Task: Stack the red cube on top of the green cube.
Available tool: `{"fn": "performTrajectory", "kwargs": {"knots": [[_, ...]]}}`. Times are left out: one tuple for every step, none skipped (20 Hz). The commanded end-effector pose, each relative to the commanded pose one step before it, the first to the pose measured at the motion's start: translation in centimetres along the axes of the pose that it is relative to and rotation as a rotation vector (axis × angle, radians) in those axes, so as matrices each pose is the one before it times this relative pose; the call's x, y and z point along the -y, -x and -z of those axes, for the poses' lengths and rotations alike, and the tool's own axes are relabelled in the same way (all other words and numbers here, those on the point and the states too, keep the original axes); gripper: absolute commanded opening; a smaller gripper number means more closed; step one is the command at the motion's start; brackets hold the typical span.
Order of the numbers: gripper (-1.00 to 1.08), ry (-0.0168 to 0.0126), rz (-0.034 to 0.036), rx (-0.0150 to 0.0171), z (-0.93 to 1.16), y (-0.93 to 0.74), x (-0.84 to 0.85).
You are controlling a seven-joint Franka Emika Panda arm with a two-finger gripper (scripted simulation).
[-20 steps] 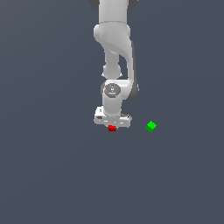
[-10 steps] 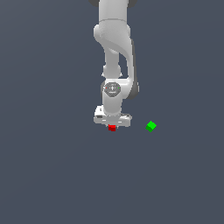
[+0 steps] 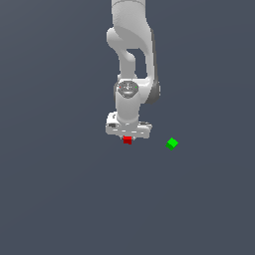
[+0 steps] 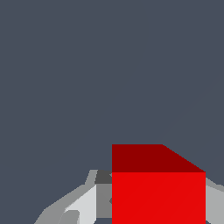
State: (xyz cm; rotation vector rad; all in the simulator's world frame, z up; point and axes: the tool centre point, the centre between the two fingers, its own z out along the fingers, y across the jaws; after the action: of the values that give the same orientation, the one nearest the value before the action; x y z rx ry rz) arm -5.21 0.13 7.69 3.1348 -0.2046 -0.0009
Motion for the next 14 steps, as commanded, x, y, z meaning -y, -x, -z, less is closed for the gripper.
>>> {"fn": "performTrajectory", "kwargs": {"knots": [[-1.00, -0.00006, 0.00000, -0.00050, 1.607, 0.000, -0.002], [-1.00, 0.00000, 0.00000, 0.00000, 0.520, -0.007, 0.000], [-1.00, 0.00000, 0.00000, 0.00000, 0.465, -0.009, 0.000], [-1.00, 0.00000, 0.00000, 0.00000, 0.408, -0.010, 0.000], [-1.00, 0.00000, 0.00000, 0.00000, 0.349, -0.010, 0.001], [-1.00, 0.00000, 0.00000, 0.00000, 0.287, -0.009, 0.001], [-1.00, 0.00000, 0.00000, 0.00000, 0.224, -0.008, 0.000], [-1.00, 0.00000, 0.00000, 0.00000, 0.160, -0.006, 0.000], [-1.00, 0.00000, 0.00000, 0.00000, 0.096, -0.004, 0.000], [-1.00, 0.00000, 0.00000, 0.00000, 0.032, -0.001, 0.000], [-1.00, -0.00017, -0.00020, -0.00094, -0.153, -0.018, -0.008], [-1.00, 0.00000, 0.00000, 0.00000, -0.008, 0.006, 0.034], [-1.00, 0.00000, 0.00000, 0.00000, -0.023, 0.017, 0.102], [-1.00, 0.00000, 0.00000, 0.00000, -0.039, 0.029, 0.169]]}}
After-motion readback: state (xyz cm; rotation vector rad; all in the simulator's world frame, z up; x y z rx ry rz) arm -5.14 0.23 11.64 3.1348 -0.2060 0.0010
